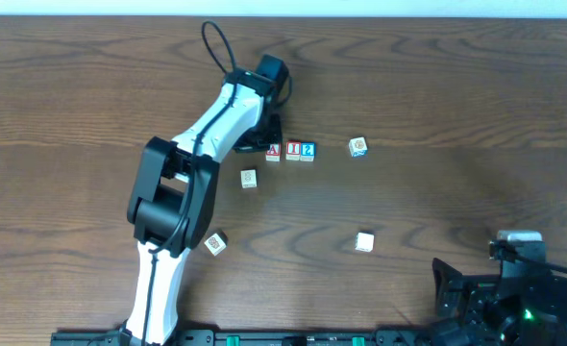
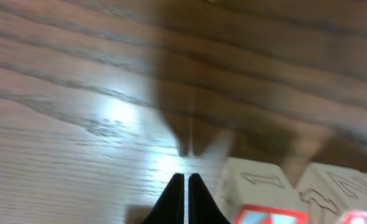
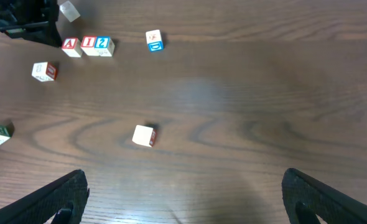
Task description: Spell out Ai2
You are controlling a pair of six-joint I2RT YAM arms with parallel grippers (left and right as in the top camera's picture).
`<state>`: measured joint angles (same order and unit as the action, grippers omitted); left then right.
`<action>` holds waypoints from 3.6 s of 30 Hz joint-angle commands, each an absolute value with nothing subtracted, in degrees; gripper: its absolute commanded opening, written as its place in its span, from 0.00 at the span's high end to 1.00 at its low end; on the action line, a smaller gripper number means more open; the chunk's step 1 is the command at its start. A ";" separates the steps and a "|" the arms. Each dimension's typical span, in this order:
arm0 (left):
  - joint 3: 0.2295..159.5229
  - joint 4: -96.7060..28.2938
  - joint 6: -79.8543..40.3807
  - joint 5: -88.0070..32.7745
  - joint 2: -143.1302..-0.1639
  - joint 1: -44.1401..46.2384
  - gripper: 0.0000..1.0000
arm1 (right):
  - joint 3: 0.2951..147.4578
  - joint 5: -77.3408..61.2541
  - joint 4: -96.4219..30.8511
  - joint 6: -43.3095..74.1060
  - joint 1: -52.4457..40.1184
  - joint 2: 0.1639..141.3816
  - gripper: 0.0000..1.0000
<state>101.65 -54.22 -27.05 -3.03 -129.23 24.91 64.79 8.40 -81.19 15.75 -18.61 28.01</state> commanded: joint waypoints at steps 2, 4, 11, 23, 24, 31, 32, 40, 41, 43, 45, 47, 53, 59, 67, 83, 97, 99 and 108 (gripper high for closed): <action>101.45 -54.57 -27.49 -2.98 -130.08 25.21 0.94 | 64.79 8.36 -81.17 16.03 -18.83 27.90 0.01; 101.45 -54.50 -27.51 -3.03 -130.08 25.21 0.94 | 64.79 8.36 -81.17 16.03 -18.83 27.90 0.01; 101.45 -53.52 -27.49 -4.14 -130.08 25.63 0.94 | 64.79 8.38 -81.17 16.03 -18.83 27.90 0.01; 101.45 -51.90 -27.46 -4.14 -130.08 25.91 0.94 | 64.79 8.38 -81.17 16.03 -18.83 27.90 0.01; 101.45 -51.72 -27.46 -4.12 -130.08 25.91 0.94 | 64.79 8.38 -81.17 16.03 -18.83 27.90 0.01; 101.45 -51.18 -27.46 -4.14 -130.08 25.91 0.94 | 64.79 8.36 -81.17 16.03 -18.83 27.90 0.01; 101.45 -51.11 -27.49 -4.14 -130.08 25.91 0.94 | 64.79 8.38 -81.17 16.03 -18.83 27.90 0.01; 101.45 -50.92 -27.49 -4.54 -130.08 25.91 0.94 | 64.79 8.36 -81.17 16.03 -18.83 27.90 0.01; 101.45 -50.92 -27.51 -4.56 -130.08 25.91 0.94 | 64.79 8.38 -81.17 16.03 -18.83 27.90 0.01; 101.45 -50.94 -27.51 -4.58 -130.08 25.91 0.94 | 64.79 8.38 -81.17 16.03 -18.83 27.90 0.01; 101.45 -50.94 -27.55 -4.60 -130.08 25.91 0.94 | 64.79 8.38 -81.17 16.03 -18.83 27.90 0.01; 101.45 -50.94 -27.92 -4.69 -130.08 25.91 0.94 | 64.79 8.36 -81.17 16.03 -18.83 27.90 0.01; 101.45 -50.92 -27.90 -5.63 -130.08 25.91 0.94 | 64.79 8.38 -81.17 16.03 -18.83 27.90 0.01; 101.45 -50.92 -27.92 -5.63 -130.08 25.91 0.94 | 64.79 8.38 -81.17 16.03 -18.83 27.90 0.01; 101.45 -50.92 -27.92 -5.96 -130.08 25.91 0.94 | 64.79 8.36 -81.17 16.03 -18.83 27.90 0.01; 101.45 -50.85 -27.94 -6.28 -130.08 25.93 0.94 | 64.79 8.36 -81.17 16.03 -18.83 27.90 0.01; 101.47 -51.31 -28.97 -0.86 -130.06 25.08 0.94 | 64.79 8.38 -81.17 16.03 -18.83 27.90 0.01; 101.80 -52.10 -29.04 1.74 -129.58 23.59 0.94 | 64.79 8.38 -81.17 16.03 -18.83 27.90 0.01; 105.62 -55.24 -29.80 1.93 -119.33 16.40 0.47 | 64.79 8.36 -81.17 16.03 -18.83 27.90 0.01</action>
<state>102.78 -55.20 -29.04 0.47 -126.21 17.65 64.79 8.40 -81.19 15.75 -18.61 28.01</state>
